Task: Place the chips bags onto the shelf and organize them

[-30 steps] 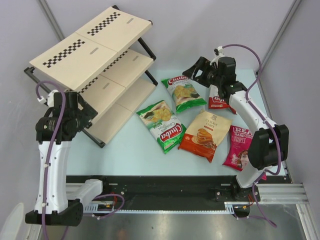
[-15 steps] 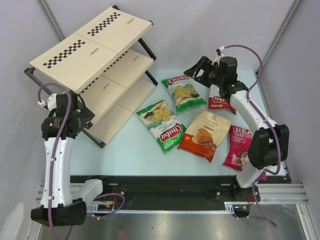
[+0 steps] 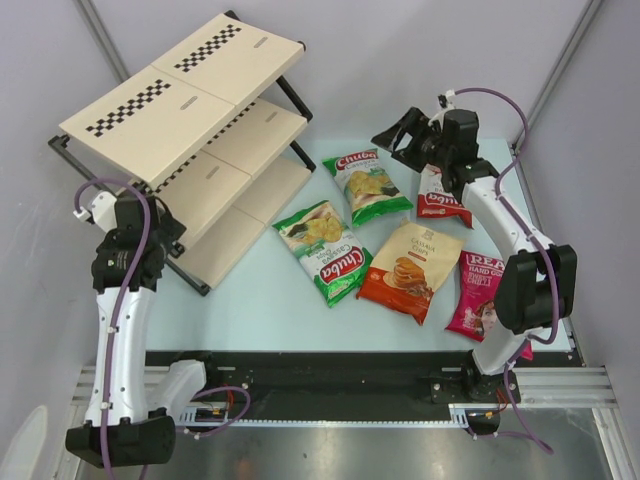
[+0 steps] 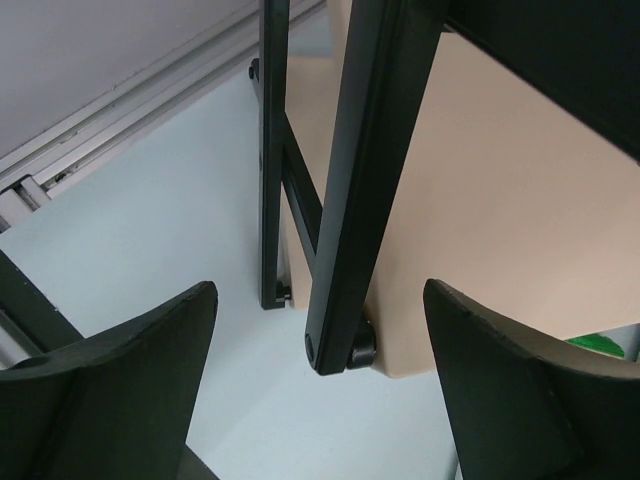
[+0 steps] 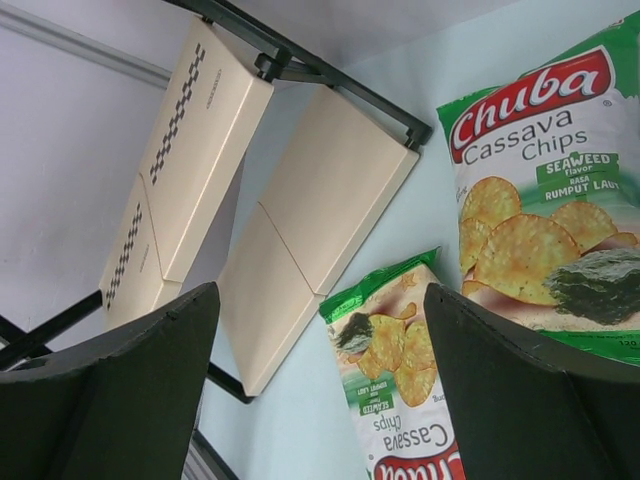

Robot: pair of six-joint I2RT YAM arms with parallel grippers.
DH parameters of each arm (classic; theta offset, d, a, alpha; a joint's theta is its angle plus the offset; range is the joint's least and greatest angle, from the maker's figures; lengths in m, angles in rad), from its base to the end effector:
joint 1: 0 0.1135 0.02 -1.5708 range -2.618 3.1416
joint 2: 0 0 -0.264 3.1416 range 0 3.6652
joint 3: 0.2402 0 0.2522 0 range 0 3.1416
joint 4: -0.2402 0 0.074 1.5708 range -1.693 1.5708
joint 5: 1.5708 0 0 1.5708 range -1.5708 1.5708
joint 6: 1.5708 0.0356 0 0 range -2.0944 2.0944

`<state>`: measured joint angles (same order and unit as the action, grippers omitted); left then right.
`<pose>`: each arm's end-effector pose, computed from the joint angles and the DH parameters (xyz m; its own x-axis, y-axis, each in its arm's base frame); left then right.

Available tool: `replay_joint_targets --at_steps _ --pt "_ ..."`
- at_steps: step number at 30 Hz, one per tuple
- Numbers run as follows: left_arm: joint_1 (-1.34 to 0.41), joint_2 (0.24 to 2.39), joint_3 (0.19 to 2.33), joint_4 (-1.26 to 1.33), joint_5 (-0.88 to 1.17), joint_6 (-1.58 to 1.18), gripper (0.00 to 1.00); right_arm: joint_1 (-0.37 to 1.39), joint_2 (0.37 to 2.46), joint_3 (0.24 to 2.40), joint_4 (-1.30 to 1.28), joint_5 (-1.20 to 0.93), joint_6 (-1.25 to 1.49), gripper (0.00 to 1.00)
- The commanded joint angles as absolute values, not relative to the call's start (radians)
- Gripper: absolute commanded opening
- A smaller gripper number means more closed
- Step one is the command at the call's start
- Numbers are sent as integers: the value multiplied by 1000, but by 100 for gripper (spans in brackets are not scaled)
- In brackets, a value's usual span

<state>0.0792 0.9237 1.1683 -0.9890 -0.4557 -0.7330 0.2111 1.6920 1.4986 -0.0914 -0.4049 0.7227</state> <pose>0.1602 0.0284 0.3699 -0.2385 -0.6216 -0.7461 -0.7445 0.6104 -0.2705 0.3943 0.0988 0.3574 -0.5779 0.4979 -0.6466 -0.2400 0.6536 0.7178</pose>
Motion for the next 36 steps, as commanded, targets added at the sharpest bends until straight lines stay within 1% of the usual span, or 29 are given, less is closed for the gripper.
replay_joint_targets --at_steps 1,6,8,10,11,14,15,16,17,18,19,21,23,36 --pt "89 933 1178 -902 -523 -723 89 190 1697 1517 -49 -430 739 89" --pt "89 979 1166 -862 -523 -704 81 163 1695 1482 -38 -445 759 89" --pt "89 1003 1158 -838 -538 -704 79 152 1695 1471 -22 -454 784 89" --pt "89 1011 1151 -822 -554 -709 74 137 1698 1468 -17 -460 792 89" --pt "87 1015 1147 -809 -555 -709 67 133 1700 1471 -17 -462 792 88" --pt "89 1014 1143 -807 -546 -707 53 126 1698 1471 -17 -462 792 88" --pt "89 1011 1137 -811 -537 -706 45 124 1700 1471 -18 -462 790 88" --pt "89 1006 1132 -815 -532 -707 40 123 1701 1467 -20 -460 788 89" --pt "89 1002 1126 -821 -529 -707 30 123 1701 1463 -20 -460 792 89" --pt "89 994 1112 -821 -513 -704 25 120 1703 1459 -21 -459 795 89" --pt "89 976 1103 -813 -499 -698 23 115 1709 1456 -14 -460 799 89" --pt "89 953 1071 -799 -470 -674 10 107 1715 1456 -11 -463 802 88" --pt "89 914 1048 -763 -410 -651 0 103 1729 1466 -11 -462 802 88" --pt "87 908 993 -719 -166 -390 0 91 1786 1537 21 -474 802 88"
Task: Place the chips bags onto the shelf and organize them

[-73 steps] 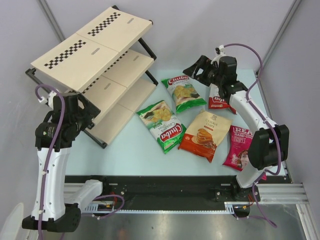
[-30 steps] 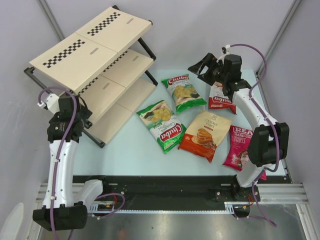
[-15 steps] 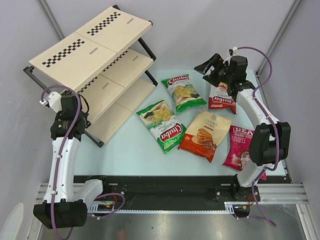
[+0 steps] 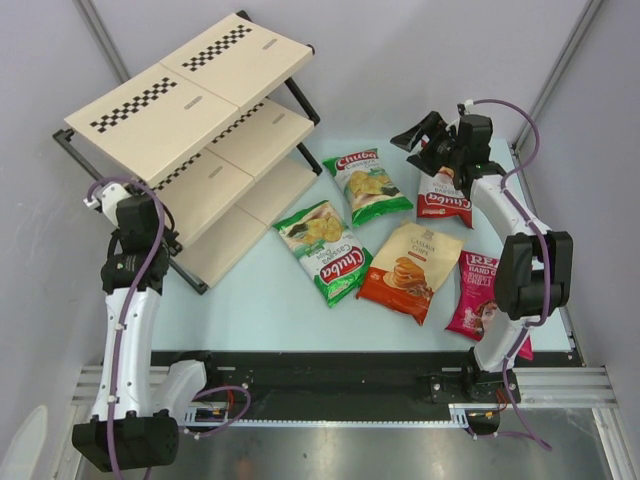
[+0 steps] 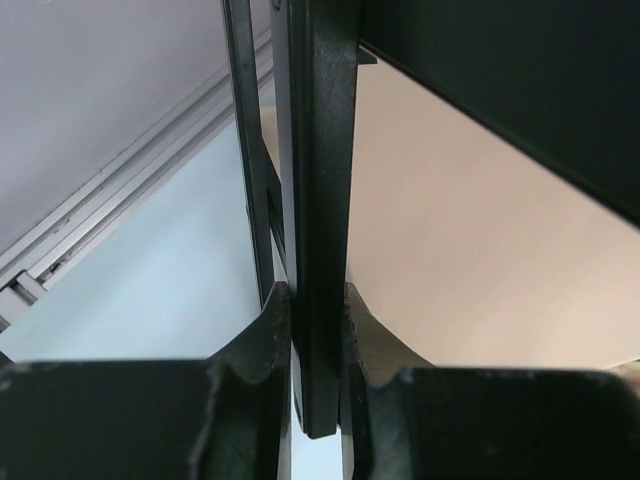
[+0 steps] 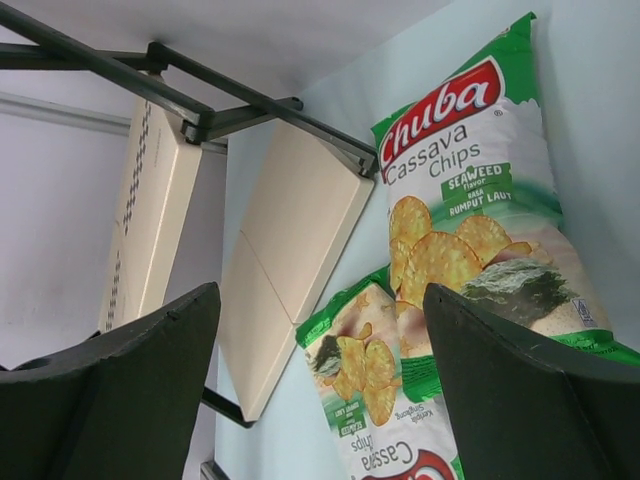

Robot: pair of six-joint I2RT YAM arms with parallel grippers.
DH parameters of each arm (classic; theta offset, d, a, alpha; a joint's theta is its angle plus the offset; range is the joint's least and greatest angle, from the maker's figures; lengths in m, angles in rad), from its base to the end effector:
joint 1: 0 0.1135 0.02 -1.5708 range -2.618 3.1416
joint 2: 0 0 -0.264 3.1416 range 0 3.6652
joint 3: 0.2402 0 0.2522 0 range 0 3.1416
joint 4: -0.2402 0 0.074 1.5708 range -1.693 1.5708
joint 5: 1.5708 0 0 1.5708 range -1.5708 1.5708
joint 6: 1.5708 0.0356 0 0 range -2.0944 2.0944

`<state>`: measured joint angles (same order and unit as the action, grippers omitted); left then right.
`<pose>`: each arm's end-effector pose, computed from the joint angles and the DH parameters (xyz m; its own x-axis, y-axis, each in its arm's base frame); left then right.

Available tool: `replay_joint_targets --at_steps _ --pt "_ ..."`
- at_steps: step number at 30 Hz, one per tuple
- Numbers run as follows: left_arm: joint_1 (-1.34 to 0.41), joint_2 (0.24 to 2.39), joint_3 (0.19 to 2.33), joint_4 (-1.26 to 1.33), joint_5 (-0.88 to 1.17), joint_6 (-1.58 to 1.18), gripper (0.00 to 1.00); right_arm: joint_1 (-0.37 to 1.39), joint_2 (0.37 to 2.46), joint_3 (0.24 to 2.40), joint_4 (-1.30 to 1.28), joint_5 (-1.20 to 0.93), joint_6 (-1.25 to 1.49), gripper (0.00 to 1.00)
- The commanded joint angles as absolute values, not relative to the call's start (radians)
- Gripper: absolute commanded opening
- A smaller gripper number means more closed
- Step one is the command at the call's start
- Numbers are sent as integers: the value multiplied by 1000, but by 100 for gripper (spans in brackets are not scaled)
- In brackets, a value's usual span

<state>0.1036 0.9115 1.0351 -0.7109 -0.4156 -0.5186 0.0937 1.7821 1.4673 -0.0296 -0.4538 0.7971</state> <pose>0.1802 0.0332 0.3529 -0.2661 -0.4836 -0.8339 -0.6457 0.7317 -0.2183 0.4233 0.0555 0.3170 -0.5889 0.5904 -0.5519 -0.1054 0.6209 0.7768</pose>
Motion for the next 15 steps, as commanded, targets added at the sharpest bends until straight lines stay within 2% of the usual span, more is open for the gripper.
replay_joint_targets --at_steps 1,15 --pt "87 905 991 -726 -155 -377 0 89 1787 1540 20 -477 801 88" --pt "-60 885 951 -695 -25 -170 0 8 1717 1482 -37 -483 761 88"
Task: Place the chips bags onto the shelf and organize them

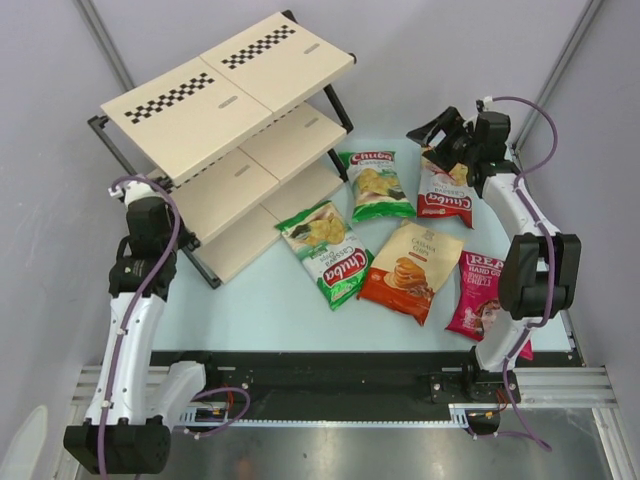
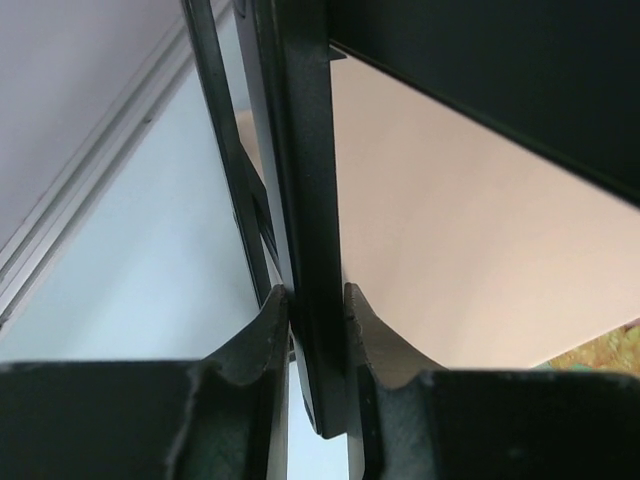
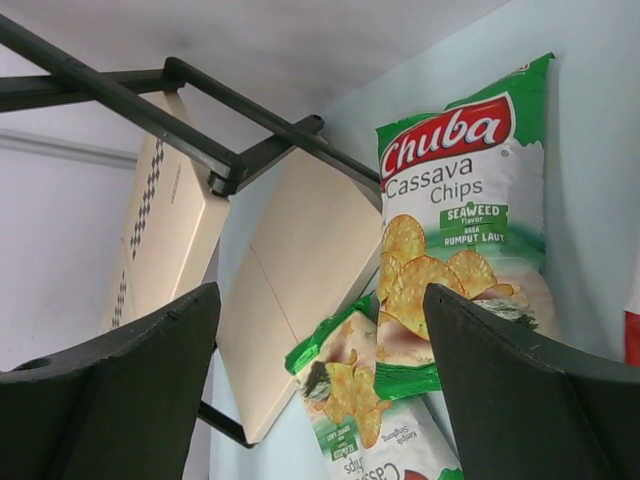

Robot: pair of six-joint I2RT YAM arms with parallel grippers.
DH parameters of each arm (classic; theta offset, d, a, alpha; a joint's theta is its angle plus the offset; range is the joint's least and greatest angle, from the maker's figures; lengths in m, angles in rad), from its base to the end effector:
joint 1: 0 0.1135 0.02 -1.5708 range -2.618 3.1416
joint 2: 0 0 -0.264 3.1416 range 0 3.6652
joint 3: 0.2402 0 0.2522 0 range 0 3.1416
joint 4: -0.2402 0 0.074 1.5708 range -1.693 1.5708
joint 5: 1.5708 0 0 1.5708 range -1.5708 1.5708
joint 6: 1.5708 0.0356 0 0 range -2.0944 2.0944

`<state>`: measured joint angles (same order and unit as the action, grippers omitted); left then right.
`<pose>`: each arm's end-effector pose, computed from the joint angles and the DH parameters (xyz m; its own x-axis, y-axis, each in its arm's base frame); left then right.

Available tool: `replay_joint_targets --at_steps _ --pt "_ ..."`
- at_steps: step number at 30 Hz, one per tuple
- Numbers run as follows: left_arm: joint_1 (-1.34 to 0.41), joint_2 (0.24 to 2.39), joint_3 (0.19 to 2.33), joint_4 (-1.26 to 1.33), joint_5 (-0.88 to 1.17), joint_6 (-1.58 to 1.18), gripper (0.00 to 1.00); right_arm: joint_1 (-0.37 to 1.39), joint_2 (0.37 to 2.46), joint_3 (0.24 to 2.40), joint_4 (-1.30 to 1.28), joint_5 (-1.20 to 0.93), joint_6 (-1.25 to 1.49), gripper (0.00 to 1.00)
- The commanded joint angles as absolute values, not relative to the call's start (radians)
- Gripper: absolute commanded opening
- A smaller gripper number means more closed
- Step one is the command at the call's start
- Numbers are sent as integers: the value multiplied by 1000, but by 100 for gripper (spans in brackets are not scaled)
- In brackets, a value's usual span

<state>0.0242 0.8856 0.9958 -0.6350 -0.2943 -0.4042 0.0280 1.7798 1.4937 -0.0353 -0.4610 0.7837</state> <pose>0.1830 0.0148 0.3503 -0.3527 -0.3850 -0.8528 -0.4490 0.8693 -0.2067 0.4266 0.0278 0.3267 -0.5392 0.6174 -0.5728 -0.0937 0.6320 0.7693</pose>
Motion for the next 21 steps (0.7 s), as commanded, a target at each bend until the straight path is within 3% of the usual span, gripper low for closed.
replay_joint_targets --at_steps 1,9,21 --pt "-81 888 953 -690 -8 -167 0 8 1707 1474 -43 -491 755 88" --pt "-230 881 973 -730 -54 -34 0 -75 1572 1307 -89 -468 742 88" --pt "-270 833 945 -747 32 -17 0 -89 1589 1397 -107 -448 721 87"
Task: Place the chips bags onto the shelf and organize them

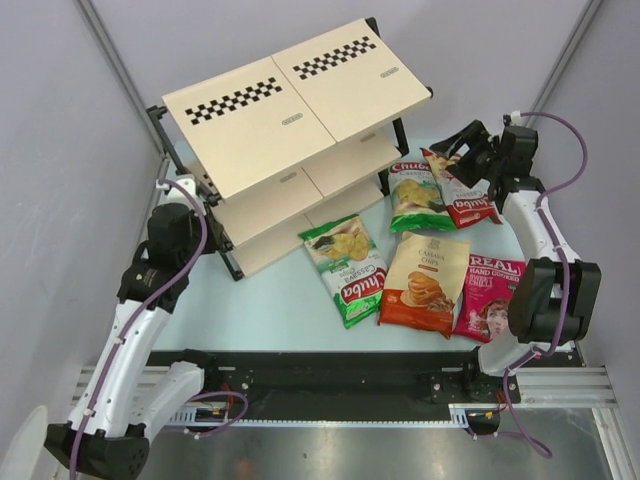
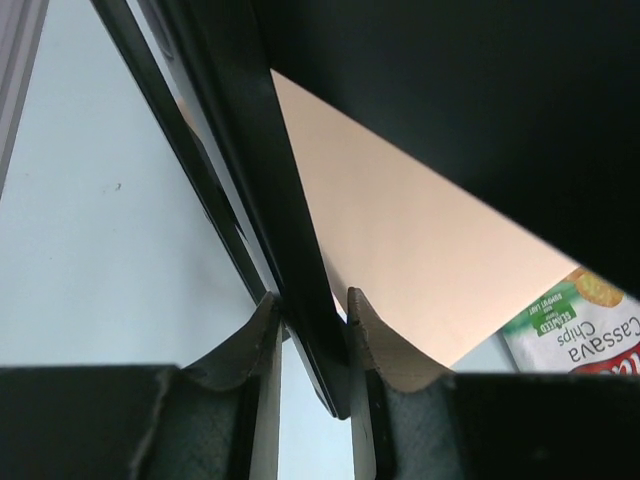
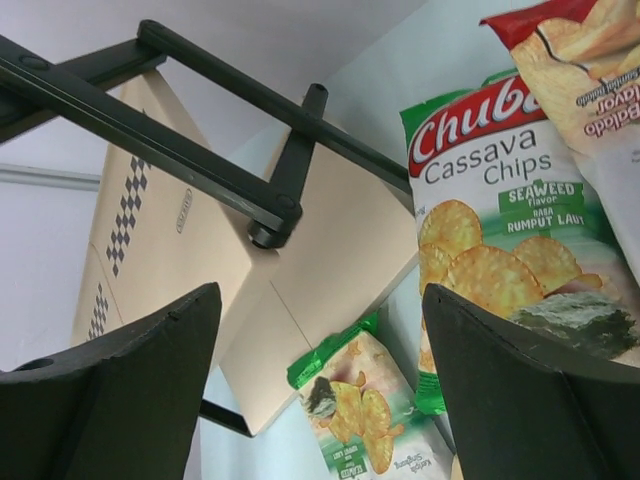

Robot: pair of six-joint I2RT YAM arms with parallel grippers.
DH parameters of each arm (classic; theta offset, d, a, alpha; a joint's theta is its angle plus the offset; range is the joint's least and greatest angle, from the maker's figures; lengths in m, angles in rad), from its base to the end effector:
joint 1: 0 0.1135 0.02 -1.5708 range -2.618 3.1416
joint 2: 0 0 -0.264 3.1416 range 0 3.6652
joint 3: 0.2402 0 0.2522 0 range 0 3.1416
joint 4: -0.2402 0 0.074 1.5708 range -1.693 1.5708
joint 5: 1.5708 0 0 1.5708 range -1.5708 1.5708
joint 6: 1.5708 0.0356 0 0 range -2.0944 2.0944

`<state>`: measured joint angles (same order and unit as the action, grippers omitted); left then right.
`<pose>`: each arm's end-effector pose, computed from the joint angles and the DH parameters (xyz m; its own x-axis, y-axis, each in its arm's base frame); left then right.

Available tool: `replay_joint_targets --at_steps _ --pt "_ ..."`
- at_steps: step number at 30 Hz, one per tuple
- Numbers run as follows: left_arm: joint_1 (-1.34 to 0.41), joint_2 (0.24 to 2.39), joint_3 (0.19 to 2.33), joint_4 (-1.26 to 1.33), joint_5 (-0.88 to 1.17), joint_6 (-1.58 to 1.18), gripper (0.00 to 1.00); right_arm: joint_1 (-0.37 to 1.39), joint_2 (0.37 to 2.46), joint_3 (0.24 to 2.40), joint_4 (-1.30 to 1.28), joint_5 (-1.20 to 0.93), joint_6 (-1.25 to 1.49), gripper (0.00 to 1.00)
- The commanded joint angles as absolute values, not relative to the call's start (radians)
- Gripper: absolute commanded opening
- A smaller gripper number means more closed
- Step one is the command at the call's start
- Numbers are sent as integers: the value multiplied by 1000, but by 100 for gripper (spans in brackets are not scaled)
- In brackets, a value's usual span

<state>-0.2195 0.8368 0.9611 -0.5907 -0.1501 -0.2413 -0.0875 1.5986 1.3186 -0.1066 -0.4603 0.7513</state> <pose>0.1733 -0.0332 0.3503 -0.4465 -0.1425 -0.8834 -0.0224 0.9887 -0.1481 0.3774 -0.0172 0.3274 -0.5008 0.6578 -0.5625 0.0141 0.6560 0.7546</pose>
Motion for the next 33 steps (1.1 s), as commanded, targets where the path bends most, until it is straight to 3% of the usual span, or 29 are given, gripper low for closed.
replay_joint_targets --at_steps 1,13,19,27,33 --pt "-271 830 946 -749 50 -23 0 -87 1592 1405 -113 -443 718 87" --pt "-284 879 1009 -732 83 -84 0 55 1660 1500 -166 -357 592 94" --pt "-239 871 1000 -736 123 -103 0 91 1770 1585 -114 -383 546 88" --pt "-190 867 983 -746 170 -113 0 71 1894 1695 -86 -386 526 88" --pt "-169 874 971 -729 228 -121 0 67 2051 1884 -69 -430 505 85"
